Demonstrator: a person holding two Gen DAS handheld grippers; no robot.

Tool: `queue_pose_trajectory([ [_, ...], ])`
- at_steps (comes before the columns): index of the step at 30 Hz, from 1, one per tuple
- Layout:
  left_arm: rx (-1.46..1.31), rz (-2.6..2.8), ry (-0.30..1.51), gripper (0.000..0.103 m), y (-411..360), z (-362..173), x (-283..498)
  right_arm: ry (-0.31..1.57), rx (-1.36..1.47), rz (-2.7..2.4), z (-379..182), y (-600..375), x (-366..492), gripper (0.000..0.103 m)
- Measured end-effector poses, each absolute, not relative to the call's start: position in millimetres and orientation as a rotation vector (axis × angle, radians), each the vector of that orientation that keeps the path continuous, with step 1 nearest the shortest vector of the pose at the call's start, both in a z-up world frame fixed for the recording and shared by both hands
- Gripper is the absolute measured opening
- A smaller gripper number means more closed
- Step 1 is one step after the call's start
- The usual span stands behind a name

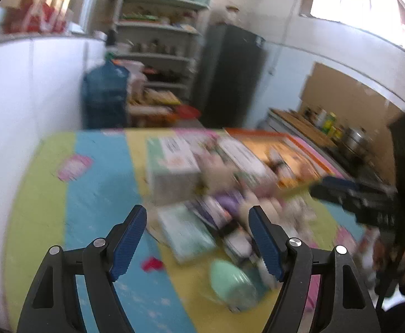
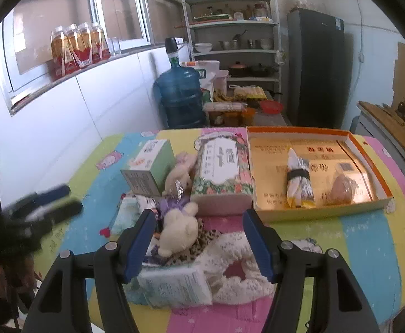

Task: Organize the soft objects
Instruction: 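Grasp the mint-green sponge with the left gripper while the right grasps the lace scrunchie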

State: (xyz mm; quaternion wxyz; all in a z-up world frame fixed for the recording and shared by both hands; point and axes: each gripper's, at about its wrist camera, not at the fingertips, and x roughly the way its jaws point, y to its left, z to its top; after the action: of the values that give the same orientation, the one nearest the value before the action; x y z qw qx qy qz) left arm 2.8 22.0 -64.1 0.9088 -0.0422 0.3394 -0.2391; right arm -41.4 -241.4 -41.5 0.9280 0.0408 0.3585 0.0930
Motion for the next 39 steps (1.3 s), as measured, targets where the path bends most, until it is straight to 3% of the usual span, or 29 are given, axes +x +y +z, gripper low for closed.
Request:
queue_pose_trajectory([
  [9, -0.083, -0.597, 0.811, 0.073, -4.2, -116.0, -16.0, 0.770, 0.086, 0.152, -51.5, -245.6, -56.7, 0.065],
  [21, -0.080, -0.602, 0.860, 0.072, -18.4, -141.2, -13.3, 0.796, 0.098, 0.130, -62.1, -253.5, -70.9, 0.065],
  [27, -0.075, -0.592, 0.880, 0.051, -20.3, -149.8, -10.2, 0.816, 0.085, 0.082, -75.9, -266.1, -67.9, 0.065],
  [34, -0.063, -0.588, 0.863, 0.048, -21.7, -149.9, -13.2, 0.919, 0.069, 0.063, -110.4, -281.4, -46.1, 0.065],
  [39, -0.061, -0.578, 0.866, 0.048, -20.2, -148.9, -14.8, 0.962, 0.101, 0.083, -125.2, -285.2, -37.6, 0.057],
])
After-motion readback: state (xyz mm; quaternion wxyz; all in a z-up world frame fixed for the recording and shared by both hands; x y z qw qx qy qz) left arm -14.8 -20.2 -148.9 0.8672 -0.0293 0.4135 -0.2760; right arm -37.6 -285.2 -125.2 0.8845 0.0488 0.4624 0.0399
